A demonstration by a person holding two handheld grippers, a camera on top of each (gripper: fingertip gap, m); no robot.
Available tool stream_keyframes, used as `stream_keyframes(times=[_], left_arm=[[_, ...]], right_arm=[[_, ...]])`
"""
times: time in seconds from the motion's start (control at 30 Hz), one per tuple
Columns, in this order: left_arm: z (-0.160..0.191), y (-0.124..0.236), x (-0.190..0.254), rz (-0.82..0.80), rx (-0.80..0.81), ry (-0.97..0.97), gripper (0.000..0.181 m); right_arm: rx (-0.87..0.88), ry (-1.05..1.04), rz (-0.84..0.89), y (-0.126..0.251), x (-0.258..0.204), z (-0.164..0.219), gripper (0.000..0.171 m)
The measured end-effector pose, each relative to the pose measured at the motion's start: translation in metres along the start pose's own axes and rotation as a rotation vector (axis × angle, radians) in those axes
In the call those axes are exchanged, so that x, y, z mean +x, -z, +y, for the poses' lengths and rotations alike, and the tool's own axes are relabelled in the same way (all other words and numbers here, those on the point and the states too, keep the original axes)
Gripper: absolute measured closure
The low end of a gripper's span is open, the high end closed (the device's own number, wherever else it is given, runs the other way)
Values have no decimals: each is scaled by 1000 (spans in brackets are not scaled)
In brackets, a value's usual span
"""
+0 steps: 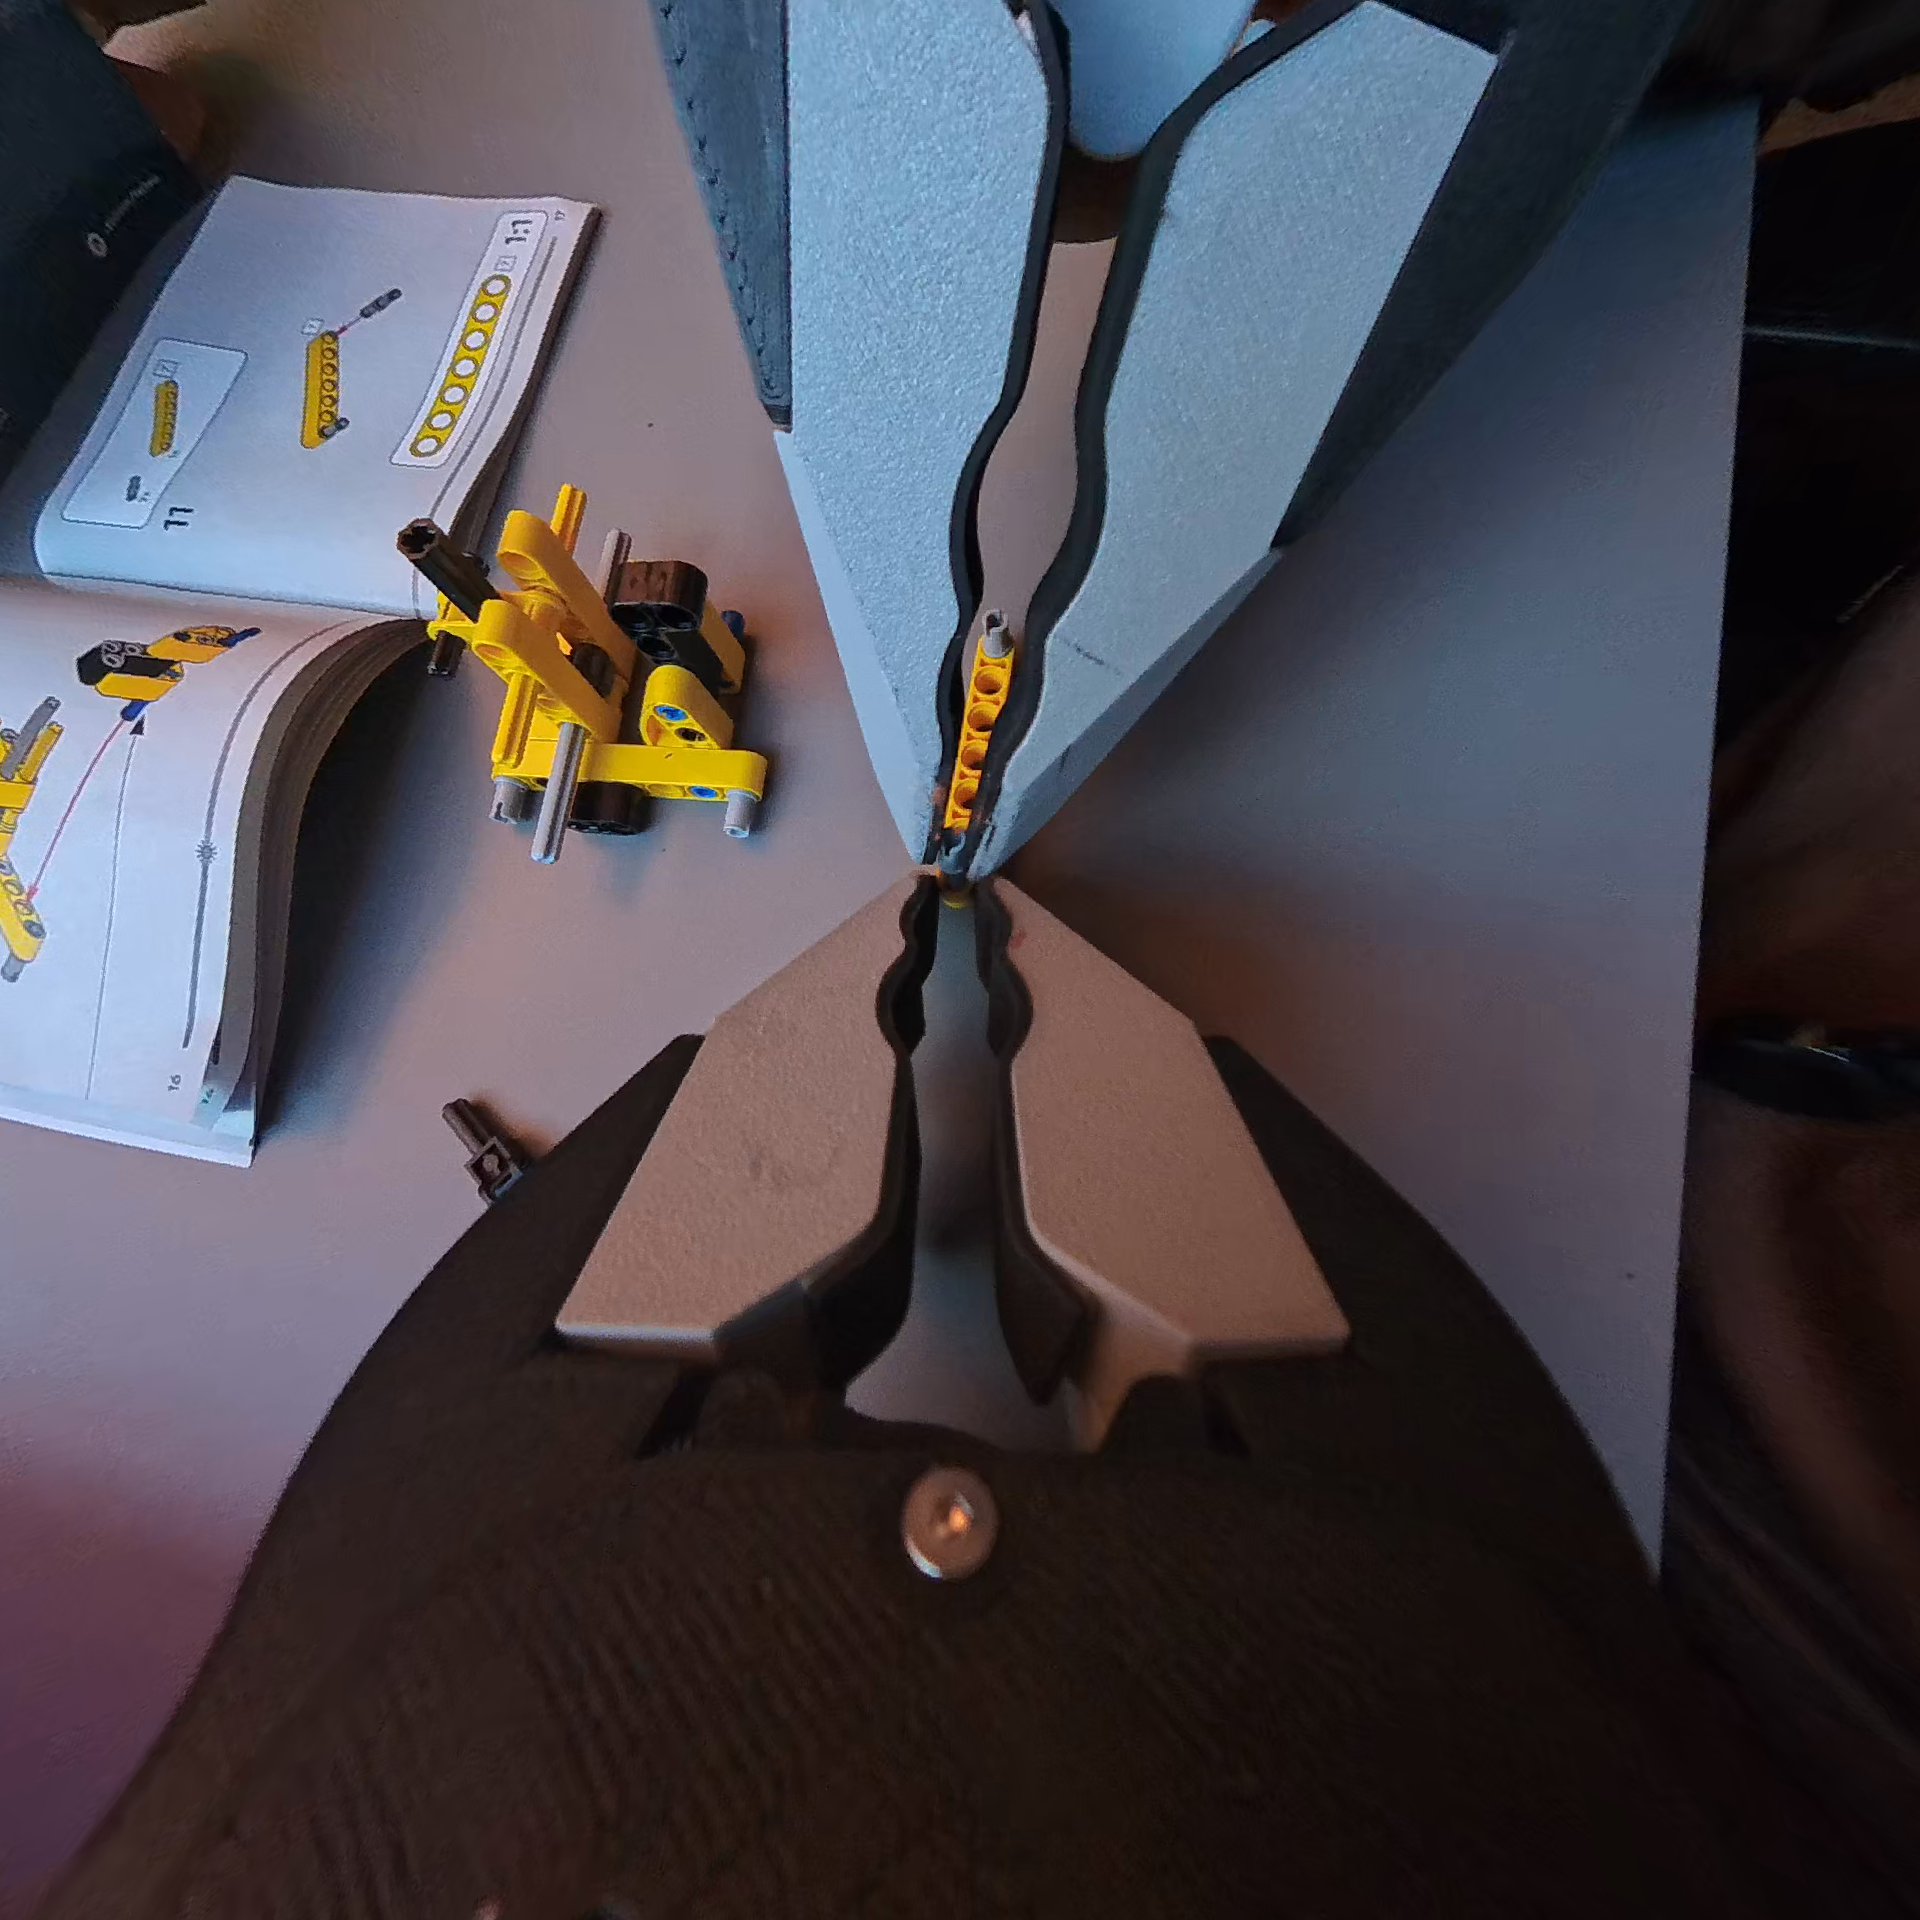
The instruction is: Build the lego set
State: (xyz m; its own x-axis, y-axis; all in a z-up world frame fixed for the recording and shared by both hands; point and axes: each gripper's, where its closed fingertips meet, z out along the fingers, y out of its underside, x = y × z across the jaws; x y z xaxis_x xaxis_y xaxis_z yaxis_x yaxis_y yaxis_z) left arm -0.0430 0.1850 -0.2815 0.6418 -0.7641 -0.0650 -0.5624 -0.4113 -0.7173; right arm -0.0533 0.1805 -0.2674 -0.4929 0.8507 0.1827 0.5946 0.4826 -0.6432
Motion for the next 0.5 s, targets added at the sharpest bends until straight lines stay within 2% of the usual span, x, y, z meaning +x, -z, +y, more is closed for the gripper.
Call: stream_keyframes(times=[0.37,0.5], left_arm=[[1,1,-1,4,1,5,177],[1,1,1,24,4,3,177]], right_arm=[[51,-69,-23,0,1,-1,171],[109,-148,-94,4,-3,-2,170]])
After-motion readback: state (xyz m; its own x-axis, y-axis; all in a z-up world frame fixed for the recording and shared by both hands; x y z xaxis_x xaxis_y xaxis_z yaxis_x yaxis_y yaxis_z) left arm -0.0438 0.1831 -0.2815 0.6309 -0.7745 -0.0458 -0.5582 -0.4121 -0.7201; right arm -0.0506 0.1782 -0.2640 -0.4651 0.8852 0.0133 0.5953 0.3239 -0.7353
